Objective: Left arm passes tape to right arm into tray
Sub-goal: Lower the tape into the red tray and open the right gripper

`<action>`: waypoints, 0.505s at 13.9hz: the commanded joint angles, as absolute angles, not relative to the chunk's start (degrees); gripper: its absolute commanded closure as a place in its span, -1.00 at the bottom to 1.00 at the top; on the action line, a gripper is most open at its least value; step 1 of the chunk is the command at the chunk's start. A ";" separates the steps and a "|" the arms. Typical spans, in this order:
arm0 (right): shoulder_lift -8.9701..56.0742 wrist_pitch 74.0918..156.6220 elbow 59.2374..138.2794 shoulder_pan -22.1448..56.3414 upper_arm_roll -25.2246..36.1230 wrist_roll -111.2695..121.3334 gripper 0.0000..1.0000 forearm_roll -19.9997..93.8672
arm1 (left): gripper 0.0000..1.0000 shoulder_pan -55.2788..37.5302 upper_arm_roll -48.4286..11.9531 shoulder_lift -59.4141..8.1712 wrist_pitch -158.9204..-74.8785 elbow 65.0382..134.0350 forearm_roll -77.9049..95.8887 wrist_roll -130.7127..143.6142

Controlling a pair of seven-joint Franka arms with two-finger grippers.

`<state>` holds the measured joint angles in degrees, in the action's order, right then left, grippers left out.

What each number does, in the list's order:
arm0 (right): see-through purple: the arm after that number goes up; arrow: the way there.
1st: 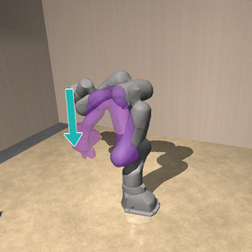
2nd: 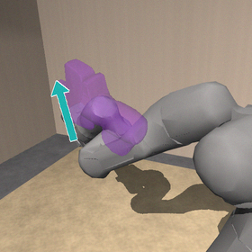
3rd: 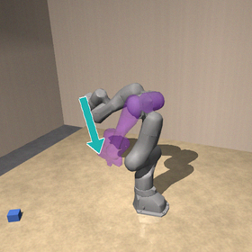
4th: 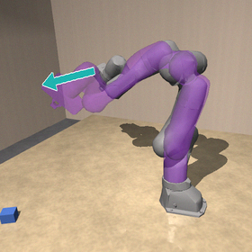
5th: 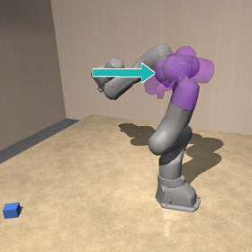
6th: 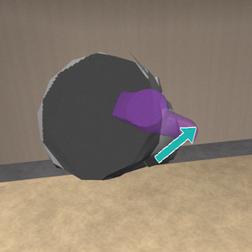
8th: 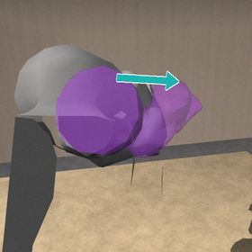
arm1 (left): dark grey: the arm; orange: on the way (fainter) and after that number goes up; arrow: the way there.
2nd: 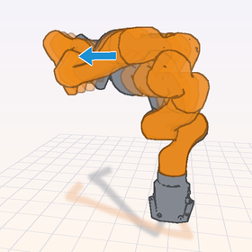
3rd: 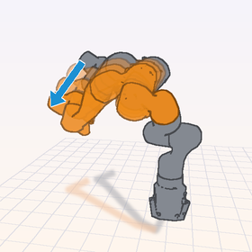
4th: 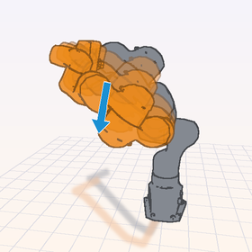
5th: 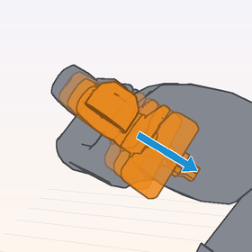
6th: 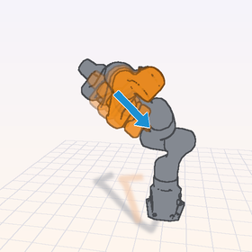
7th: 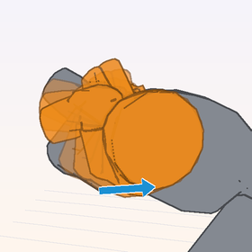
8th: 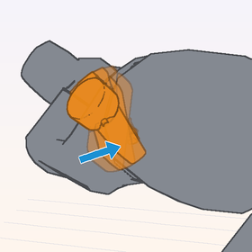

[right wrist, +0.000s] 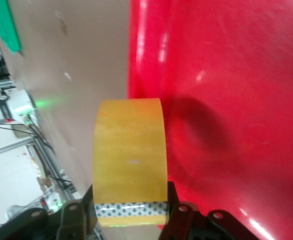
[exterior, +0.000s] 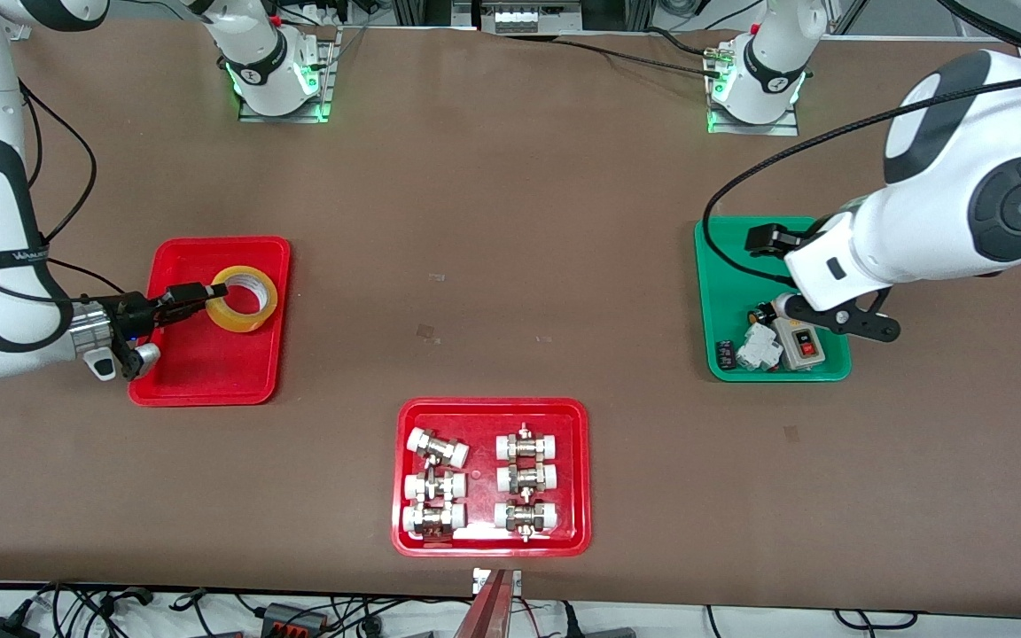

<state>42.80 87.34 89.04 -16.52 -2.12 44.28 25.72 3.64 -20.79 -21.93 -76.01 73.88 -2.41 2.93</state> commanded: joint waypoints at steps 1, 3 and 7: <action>42.98 89.46 87.71 -17.32 -3.25 46.83 -0.43 21.37 | -1.00 2.64 -17.32 -17.50 -75.76 79.00 -4.31 -2.10; 42.89 92.97 87.71 -17.05 -3.25 50.52 -1.00 18.92 | -1.00 2.64 -15.21 -13.30 -79.34 85.57 -4.31 -3.24; 42.28 102.46 87.80 -16.09 -3.78 57.21 -1.00 6.80 | -1.00 2.64 -10.92 -6.07 -86.30 97.20 -3.17 -3.52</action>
<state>42.97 99.62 88.25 -16.43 -3.05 54.47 11.70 3.34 -14.12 -11.98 -82.66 89.55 -3.11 -1.94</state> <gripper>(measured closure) 0.000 0.000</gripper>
